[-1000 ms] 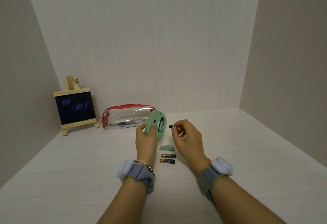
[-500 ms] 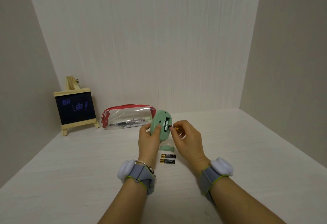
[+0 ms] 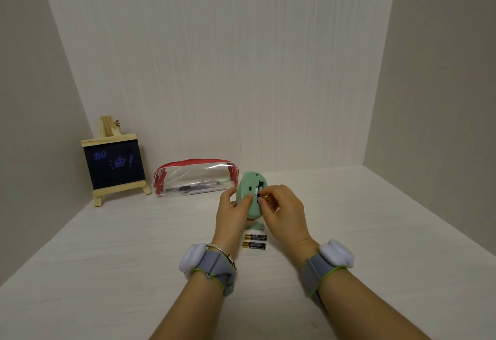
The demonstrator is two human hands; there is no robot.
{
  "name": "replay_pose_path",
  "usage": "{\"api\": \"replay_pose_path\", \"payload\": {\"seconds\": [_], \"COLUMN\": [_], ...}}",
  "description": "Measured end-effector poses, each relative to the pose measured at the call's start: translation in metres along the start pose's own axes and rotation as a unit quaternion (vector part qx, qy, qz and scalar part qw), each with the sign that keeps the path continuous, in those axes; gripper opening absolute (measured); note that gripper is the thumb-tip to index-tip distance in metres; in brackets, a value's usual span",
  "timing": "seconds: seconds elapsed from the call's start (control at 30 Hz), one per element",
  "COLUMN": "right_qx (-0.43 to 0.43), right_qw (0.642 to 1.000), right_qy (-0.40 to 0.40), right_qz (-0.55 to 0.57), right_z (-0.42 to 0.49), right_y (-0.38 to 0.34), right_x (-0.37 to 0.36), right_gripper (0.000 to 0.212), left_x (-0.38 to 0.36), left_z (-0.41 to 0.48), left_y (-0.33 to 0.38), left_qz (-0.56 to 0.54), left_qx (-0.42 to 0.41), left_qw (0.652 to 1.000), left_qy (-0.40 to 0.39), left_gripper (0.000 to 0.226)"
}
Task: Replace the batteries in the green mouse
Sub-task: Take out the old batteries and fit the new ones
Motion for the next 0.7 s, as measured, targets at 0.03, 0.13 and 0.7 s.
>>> {"api": "replay_pose_path", "payload": {"seconds": [0.03, 0.13, 0.7], "right_qx": [-0.001, 0.003, -0.011], "right_qw": [1.000, 1.000, 0.999], "right_qy": [0.000, -0.015, -0.045], "right_qz": [0.004, 0.010, -0.008], "right_z": [-0.0002, -0.0018, -0.0037], "right_y": [0.0003, -0.0013, -0.0004], "right_x": [-0.0003, -0.0036, -0.0083], "right_gripper": [0.010, 0.017, 0.027], "left_x": [-0.0001, 0.0022, 0.0021], "left_z": [0.0005, 0.0011, 0.0006], "left_y": [-0.0002, -0.0013, -0.0005], "left_qz": [0.001, -0.004, -0.008], "left_qx": [-0.001, -0.002, -0.007], "left_qw": [1.000, 1.000, 1.000], "left_qy": [0.000, 0.006, 0.003], "left_gripper": [0.035, 0.035, 0.030]}}
Point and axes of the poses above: each hand's wrist, its own z-axis towards the middle knuckle, its own x-axis out of the back of the hand, y = z × x, the point moved 9 cm from there along z, towards the middle knuckle, and after that the axes turned 1 degree about -z, right-handed, at the moved point
